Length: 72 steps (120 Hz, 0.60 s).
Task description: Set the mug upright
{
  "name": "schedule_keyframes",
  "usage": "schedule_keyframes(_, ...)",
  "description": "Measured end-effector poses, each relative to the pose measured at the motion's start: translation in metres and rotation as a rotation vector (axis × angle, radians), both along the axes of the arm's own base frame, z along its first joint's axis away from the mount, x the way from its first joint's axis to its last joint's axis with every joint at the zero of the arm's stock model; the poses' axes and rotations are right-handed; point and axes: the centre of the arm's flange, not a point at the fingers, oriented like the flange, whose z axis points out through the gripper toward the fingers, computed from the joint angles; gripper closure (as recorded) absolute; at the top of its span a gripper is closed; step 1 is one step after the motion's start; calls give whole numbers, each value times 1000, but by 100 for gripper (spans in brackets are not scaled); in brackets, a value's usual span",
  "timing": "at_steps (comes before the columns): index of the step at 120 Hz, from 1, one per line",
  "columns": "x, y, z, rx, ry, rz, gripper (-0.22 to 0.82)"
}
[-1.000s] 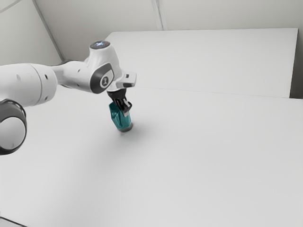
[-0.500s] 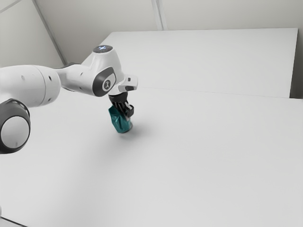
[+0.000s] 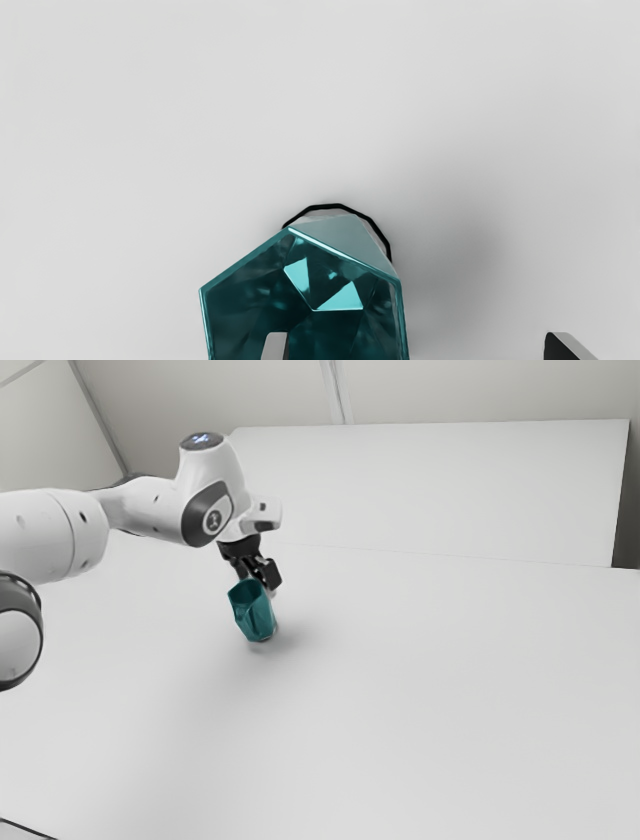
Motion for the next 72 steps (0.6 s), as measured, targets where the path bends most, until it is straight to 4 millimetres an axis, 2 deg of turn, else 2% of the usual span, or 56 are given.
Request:
schedule_keyframes(20, -19, 5, 73, 15, -57, 22, 2)
schedule_keyframes(42, -42, 35, 151, 26, -75, 99, 1)
schedule_keyframes(72, -63, 36, 226, 43, -75, 127, 0)
